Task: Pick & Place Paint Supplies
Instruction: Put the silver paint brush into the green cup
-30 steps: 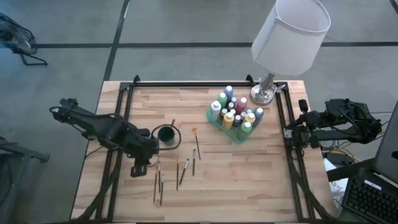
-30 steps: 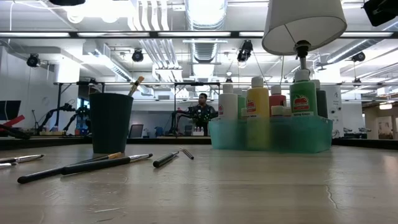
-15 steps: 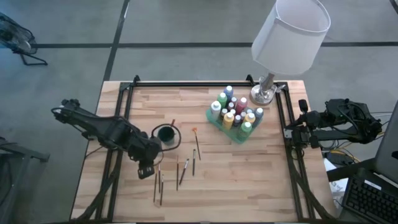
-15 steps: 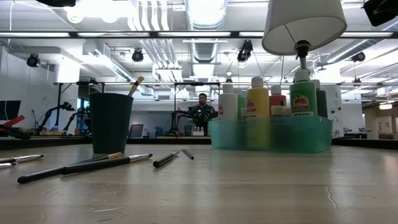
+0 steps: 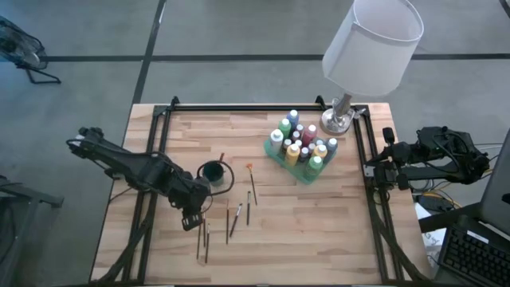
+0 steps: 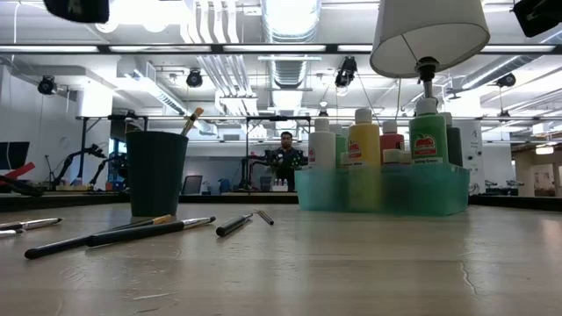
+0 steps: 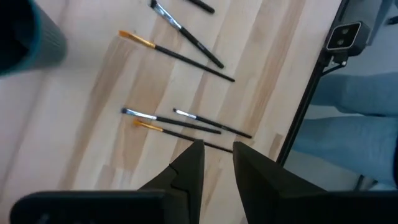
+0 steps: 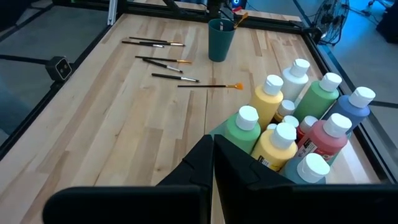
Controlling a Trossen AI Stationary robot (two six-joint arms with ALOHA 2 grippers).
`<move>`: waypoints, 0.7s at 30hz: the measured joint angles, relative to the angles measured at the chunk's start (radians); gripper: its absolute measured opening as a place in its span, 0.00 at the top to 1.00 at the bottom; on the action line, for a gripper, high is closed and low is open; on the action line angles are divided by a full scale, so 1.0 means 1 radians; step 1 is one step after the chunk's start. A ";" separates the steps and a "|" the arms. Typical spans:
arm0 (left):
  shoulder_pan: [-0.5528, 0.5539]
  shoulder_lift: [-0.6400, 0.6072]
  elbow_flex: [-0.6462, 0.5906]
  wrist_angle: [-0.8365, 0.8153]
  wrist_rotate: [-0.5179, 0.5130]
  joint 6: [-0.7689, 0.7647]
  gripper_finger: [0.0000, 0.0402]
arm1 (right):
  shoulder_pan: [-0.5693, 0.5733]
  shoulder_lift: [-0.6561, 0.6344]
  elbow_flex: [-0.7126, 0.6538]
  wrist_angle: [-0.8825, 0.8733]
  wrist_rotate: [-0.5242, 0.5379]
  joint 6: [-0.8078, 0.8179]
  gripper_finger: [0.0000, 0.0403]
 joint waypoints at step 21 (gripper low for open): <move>0.000 -0.022 -0.159 0.059 0.150 -0.042 0.79 | 0.000 0.000 0.000 0.000 0.000 0.004 0.98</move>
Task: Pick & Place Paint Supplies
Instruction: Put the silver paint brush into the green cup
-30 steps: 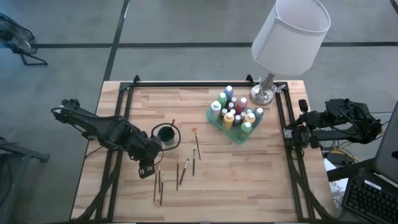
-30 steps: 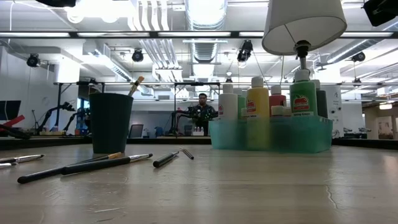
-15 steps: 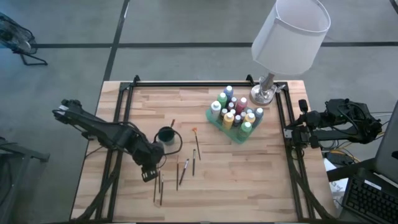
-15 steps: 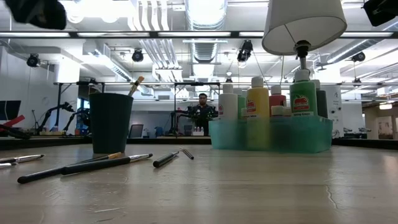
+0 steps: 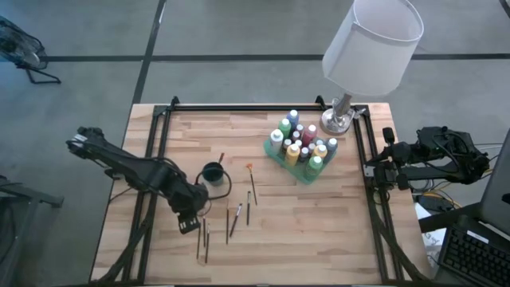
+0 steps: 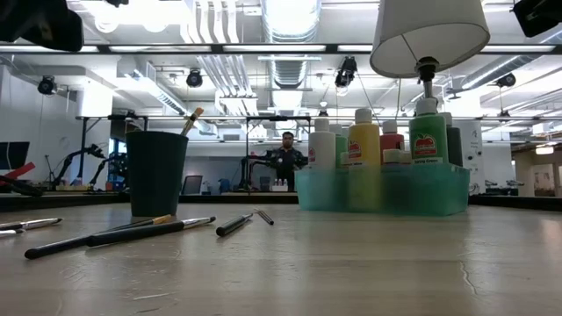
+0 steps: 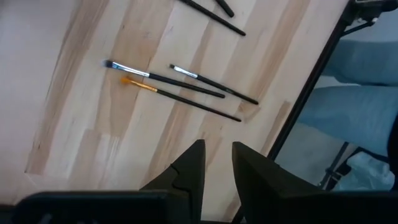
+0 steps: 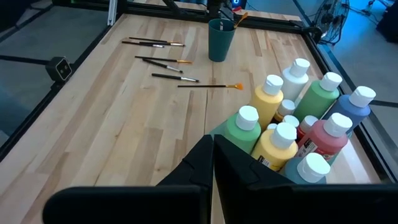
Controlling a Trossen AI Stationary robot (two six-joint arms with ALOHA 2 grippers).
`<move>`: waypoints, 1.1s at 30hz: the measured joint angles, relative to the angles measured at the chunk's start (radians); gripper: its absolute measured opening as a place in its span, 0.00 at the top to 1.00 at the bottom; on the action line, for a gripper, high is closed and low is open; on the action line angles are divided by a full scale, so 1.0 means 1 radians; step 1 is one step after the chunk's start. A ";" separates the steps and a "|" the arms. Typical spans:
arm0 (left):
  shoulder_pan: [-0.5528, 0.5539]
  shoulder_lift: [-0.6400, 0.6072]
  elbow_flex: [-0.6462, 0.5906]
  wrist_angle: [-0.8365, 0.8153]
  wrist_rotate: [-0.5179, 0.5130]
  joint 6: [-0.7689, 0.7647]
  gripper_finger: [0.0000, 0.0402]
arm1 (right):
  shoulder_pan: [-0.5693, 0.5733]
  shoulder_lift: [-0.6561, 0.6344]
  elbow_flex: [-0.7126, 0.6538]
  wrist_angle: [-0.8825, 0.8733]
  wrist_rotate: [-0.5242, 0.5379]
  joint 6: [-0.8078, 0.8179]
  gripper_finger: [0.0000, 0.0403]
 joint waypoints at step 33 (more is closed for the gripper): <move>0.007 -0.064 0.000 -0.001 -0.011 -0.170 0.78 | 0.000 0.000 0.000 0.000 0.000 -0.004 0.98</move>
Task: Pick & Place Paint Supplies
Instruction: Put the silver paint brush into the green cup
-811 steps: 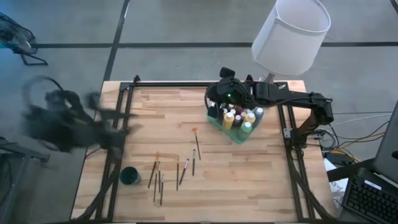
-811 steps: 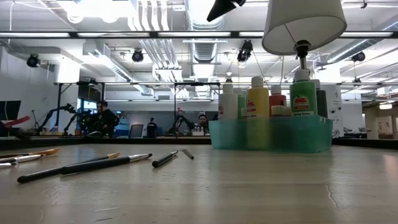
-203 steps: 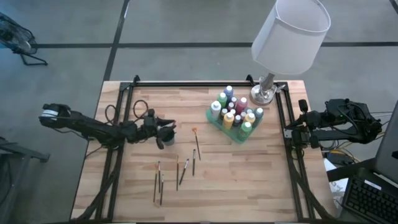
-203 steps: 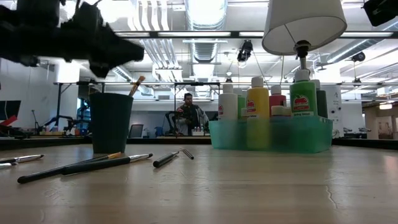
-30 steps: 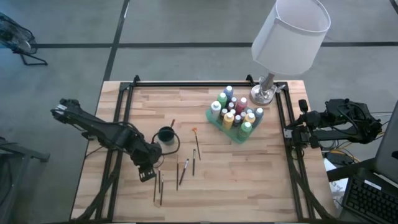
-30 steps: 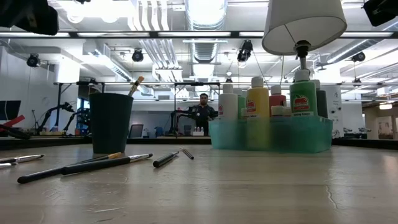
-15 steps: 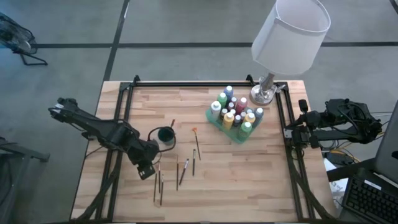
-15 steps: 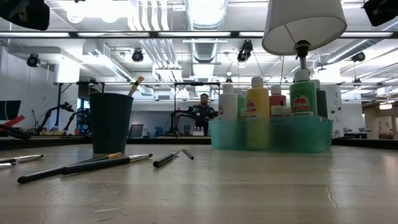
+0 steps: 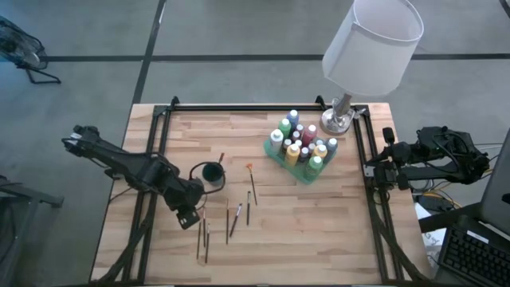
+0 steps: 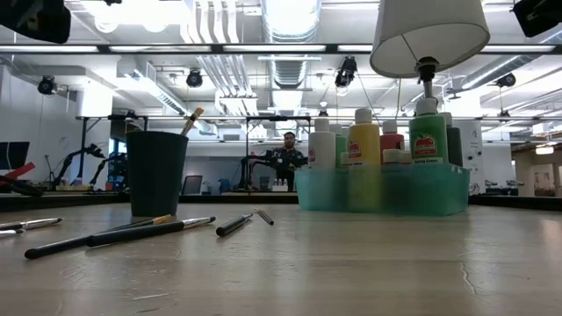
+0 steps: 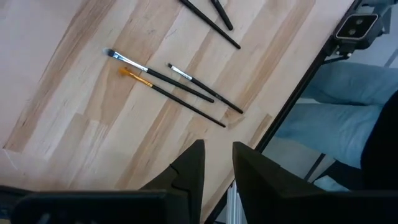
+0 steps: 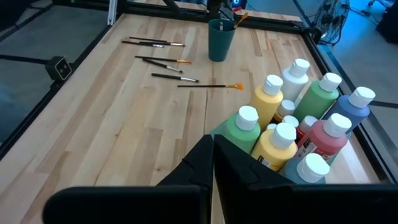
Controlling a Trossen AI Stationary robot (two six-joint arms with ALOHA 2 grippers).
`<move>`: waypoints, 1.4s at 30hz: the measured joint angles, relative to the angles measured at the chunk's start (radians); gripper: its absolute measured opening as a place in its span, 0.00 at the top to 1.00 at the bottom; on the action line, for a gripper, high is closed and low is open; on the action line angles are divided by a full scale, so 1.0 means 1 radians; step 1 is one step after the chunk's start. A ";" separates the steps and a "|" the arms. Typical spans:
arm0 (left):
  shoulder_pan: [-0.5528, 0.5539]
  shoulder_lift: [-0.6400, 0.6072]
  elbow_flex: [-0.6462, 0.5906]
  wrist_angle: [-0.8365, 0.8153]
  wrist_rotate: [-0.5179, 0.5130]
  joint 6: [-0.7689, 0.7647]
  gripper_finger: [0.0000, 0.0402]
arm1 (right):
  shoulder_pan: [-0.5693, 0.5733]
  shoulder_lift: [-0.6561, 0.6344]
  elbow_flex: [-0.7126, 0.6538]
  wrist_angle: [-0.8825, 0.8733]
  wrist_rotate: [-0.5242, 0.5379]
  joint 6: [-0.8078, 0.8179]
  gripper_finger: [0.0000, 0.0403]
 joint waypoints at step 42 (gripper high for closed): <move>-0.102 0.000 0.000 0.015 -0.322 -0.210 0.78 | 0.000 0.000 0.000 0.000 0.000 0.000 0.98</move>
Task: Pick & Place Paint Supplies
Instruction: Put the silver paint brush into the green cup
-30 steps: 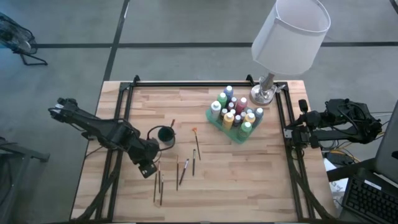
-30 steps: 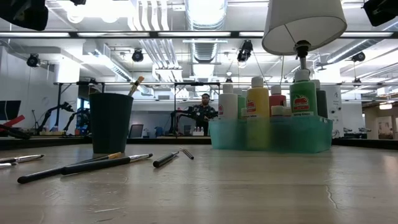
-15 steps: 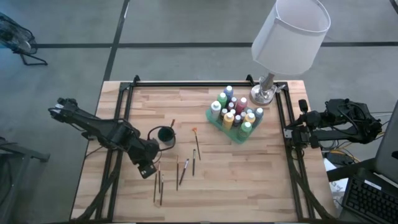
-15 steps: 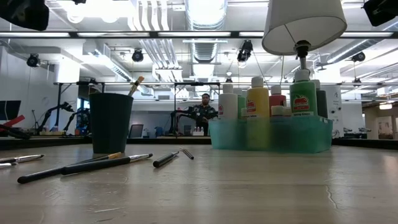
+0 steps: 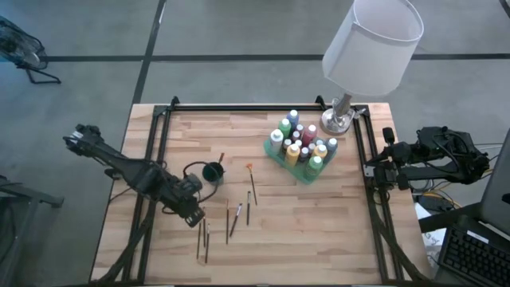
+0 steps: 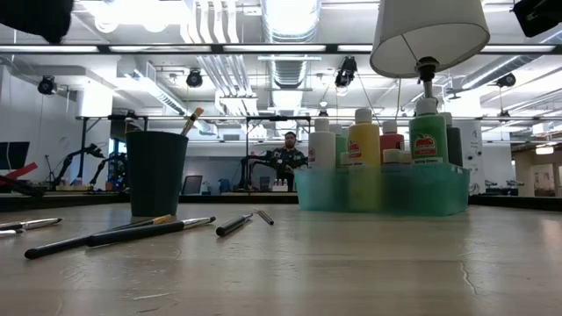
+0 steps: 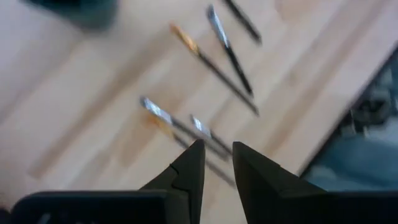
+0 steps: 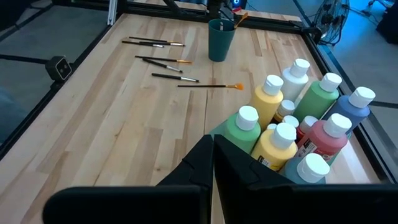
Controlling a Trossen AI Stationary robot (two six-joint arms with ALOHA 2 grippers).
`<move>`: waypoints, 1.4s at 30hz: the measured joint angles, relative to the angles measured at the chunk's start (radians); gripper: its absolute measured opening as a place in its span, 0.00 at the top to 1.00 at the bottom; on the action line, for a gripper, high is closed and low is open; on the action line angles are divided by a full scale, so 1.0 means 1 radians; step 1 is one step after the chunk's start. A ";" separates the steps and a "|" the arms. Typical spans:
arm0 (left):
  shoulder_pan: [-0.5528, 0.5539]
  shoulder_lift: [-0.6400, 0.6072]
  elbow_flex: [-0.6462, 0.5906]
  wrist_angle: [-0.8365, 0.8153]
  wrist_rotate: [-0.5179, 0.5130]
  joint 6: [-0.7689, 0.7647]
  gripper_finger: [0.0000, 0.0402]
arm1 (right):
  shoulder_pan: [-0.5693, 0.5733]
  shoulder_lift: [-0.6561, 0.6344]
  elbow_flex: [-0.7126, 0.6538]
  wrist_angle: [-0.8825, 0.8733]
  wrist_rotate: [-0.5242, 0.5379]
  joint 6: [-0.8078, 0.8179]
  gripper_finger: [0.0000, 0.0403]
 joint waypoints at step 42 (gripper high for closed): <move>0.022 0.119 -0.507 0.485 -0.084 -0.339 0.62 | 0.000 0.000 0.000 0.000 0.000 0.000 0.98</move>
